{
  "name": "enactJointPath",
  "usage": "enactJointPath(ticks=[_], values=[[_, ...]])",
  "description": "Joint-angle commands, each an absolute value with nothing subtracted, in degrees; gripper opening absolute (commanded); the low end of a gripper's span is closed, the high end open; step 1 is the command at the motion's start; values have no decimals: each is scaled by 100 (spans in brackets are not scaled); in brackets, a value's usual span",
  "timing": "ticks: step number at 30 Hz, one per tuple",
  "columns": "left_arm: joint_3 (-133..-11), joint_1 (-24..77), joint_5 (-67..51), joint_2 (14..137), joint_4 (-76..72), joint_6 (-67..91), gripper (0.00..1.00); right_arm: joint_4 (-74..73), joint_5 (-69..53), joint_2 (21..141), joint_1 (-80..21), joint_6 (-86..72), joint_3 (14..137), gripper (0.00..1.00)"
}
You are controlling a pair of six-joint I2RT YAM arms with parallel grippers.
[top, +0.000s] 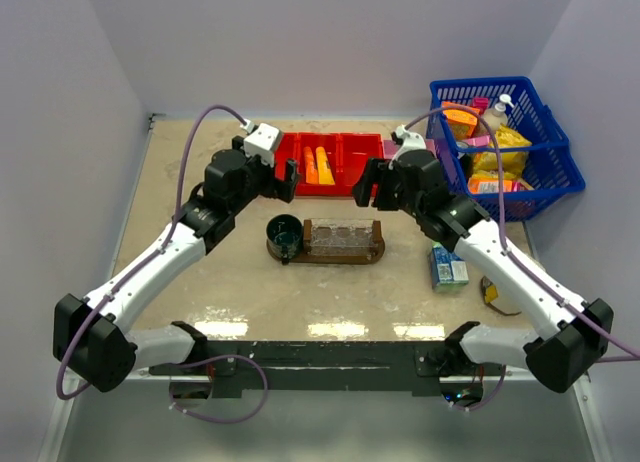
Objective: Prepare toiletry sets of a toothbrush and toothpaste on the tray
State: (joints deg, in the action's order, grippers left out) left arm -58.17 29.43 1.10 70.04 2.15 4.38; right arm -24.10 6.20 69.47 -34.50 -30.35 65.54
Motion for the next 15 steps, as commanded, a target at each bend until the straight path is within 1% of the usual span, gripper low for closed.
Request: enactJointPath(ticks=[1, 2, 6, 8, 11, 15], values=[[-5748, 2900, 571, 6864, -88, 141, 100, -2347, 1123, 7092, -3585, -2471, 7198, 68], [-5731, 2822, 502, 6873, -123, 202, 100, -2329, 1299, 7162, -3673, -2365, 7337, 67], [-5642, 2234, -743, 6987, -421, 834, 100, -2522, 2029, 7899, -4217, -1987, 7865, 67], [-5651, 2005, -966, 7093, -483, 1081, 100, -2496, 2188, 8111, -4332, -1872, 8094, 66], [-5660, 1986, -870, 7075, -431, 1037, 100, -2347, 2284, 8507, -4447, -1846, 8323, 65], [-5660, 1986, -406, 6944, -361, 914, 100, -2355, 2513, 9122, -4570, -1811, 8744, 63]])
